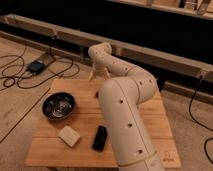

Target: Place the pepper on the white sponge

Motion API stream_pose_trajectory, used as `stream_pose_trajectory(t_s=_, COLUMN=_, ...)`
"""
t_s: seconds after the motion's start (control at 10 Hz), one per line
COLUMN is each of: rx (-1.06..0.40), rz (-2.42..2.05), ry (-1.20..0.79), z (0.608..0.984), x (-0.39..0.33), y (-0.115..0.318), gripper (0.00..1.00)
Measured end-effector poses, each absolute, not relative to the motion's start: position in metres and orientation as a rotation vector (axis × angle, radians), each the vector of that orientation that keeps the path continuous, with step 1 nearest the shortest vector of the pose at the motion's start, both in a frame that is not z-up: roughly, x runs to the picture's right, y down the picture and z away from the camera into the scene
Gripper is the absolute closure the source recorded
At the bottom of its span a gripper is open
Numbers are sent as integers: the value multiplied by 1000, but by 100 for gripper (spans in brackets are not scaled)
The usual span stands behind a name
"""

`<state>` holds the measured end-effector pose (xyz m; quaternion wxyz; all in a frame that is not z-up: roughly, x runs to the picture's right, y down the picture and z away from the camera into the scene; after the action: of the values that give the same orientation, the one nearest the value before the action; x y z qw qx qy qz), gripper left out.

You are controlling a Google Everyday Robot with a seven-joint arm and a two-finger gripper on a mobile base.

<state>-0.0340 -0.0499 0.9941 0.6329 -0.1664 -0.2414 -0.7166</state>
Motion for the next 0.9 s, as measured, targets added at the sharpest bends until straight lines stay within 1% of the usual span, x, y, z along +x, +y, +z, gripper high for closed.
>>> stream_pose_trajectory(t_s=0.9, rx=-398, rz=-1636, ry=-610, z=1037, x=-37, y=-27, gripper=20)
